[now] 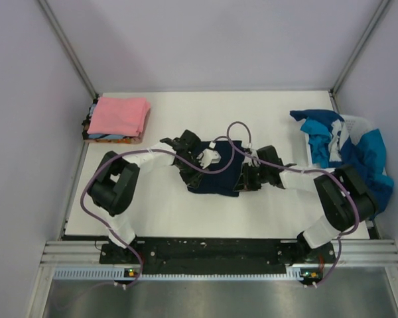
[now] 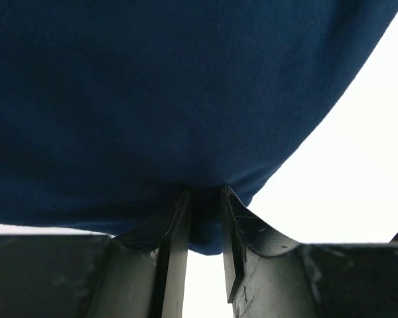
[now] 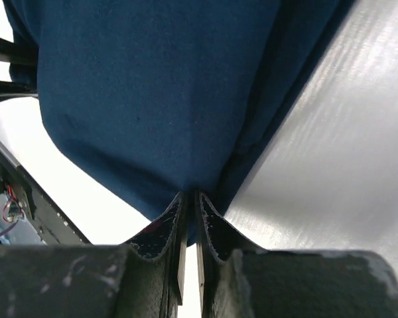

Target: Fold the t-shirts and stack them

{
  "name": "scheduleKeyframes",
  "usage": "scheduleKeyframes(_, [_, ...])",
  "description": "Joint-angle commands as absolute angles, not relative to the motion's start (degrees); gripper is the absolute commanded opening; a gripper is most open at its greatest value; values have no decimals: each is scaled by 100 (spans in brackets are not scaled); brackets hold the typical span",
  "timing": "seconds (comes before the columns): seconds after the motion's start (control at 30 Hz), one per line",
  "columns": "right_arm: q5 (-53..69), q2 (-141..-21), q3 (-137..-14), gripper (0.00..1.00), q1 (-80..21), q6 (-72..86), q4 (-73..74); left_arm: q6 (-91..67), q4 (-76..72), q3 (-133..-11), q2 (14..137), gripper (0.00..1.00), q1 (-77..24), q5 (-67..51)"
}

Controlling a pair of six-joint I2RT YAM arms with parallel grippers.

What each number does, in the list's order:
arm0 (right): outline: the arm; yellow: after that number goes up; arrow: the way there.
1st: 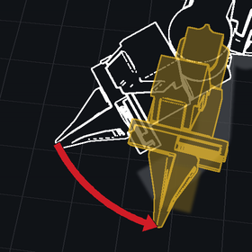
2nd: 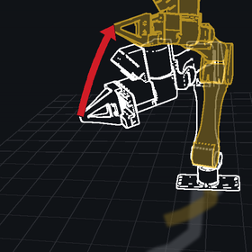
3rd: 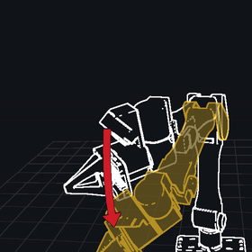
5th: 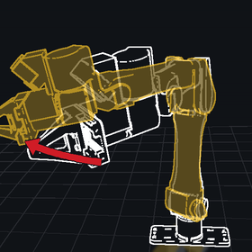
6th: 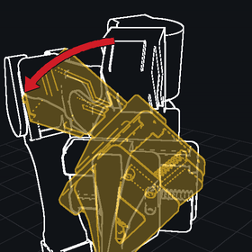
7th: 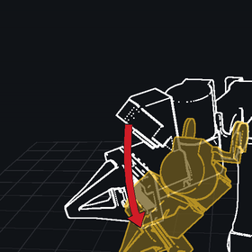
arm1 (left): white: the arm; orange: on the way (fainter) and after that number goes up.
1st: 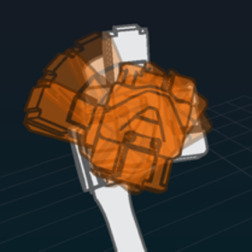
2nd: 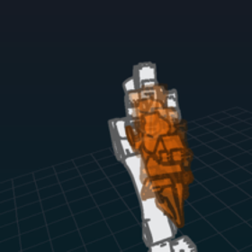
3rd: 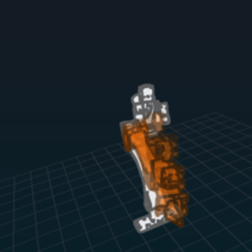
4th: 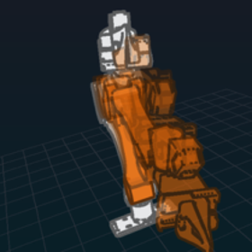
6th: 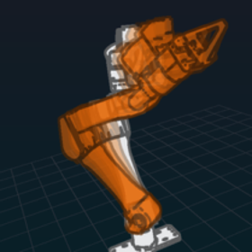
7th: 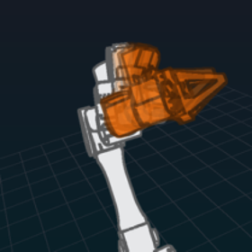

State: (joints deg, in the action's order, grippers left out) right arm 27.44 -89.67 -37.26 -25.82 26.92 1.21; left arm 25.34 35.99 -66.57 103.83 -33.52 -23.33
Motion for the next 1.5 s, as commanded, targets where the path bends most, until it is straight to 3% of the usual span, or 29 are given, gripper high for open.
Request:
scheduleKeyframes(0.0, [2514,-8895,-3472,9,-2373,2909,-18,2751,3463,-6416,10398,30,-3331,-1926])
scheduleKeyframes(0.23, [2180,-8087,-3673,10,-2198,2418,1202,3409,4147,-6460,9529,41,-3410,-2477])
scheduleKeyframes(0.4, [2030,-7796,-4524,26,-1996,1908,1837,3692,4509,-6994,9027,47,-3078,-3110])
scheduleKeyframes(0.5, [1969,-8190,-5122,41,-1846,1688,1715,2974,4176,-7531,9263,48,-2577,-3445])
scheduleKeyframes(0.67, [1863,-9463,-6080,48,-1565,1871,1319,1321,3235,-8331,10343,49,-1794,-3349])
scheduleKeyframes(0.73, [1942,-9816,-6345,53,-1451,2108,1187,1021,3068,-8603,10765,52,-1653,-3392])
scheduleKeyframes(0.83, [2240,-10282,-6705,61,-1433,2390,1020,792,2945,-8841,11196,67,-1635,-3532])
scheduleKeyframes(0.93, [2514,-10669,-6881,63,-1468,2645,826,484,2656,-8886,11530,71,-1635,-3752])
scheduleKeyframes(1.47, [3076,-11768,-7225,8,-1582,3428,-158,-149,2338,-8930,12331,59,-1503,-3876])
